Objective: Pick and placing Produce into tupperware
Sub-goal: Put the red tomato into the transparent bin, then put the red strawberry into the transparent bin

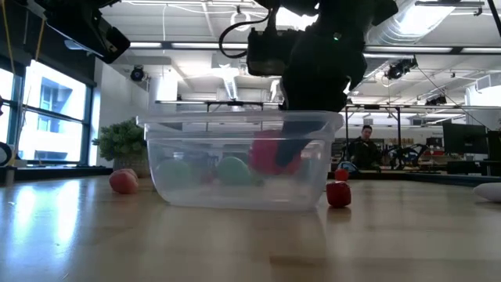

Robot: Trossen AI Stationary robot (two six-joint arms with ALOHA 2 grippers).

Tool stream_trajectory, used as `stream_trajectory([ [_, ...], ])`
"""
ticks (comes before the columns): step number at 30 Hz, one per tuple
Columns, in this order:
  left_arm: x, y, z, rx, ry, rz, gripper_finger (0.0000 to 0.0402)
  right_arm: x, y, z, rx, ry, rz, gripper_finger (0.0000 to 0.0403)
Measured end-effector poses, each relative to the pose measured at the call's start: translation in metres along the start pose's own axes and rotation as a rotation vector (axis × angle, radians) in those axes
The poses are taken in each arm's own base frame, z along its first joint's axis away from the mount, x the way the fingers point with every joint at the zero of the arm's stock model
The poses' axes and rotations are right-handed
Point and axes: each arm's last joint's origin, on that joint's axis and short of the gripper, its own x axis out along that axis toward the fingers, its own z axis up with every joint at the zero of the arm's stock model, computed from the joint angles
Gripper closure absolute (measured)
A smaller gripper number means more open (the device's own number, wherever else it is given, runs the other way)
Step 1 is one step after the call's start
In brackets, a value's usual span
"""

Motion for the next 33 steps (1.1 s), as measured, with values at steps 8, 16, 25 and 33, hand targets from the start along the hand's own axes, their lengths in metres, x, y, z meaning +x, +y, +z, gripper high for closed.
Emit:
stream_trajectory([
  [8,0.0001,0.0,0.0,0.0,0.0,0.0,0.0387,-0.0001,0.0011,0.0036,-0.022,-0.038,0.008,0.0157],
  [16,0.0,0.0,0.0,0.0,0.0,0.0,0.0387,-0.0001,-0.0004,0.0044,-0.013,-0.057,-0.041,0.0156],
  [25,0.0,-0.0001,0.0,0.0,0.0,-0.001,0.0387,0.0001,-0.0022,0.005,0.019,-0.058,-0.041,0.0122],
  [33,0.0,0.0,0.0,0.001,0.0,0.0,0.0387,-0.0002,-0.0008,0.0089,-0.008,-0.096,-0.023,0.0117],
])
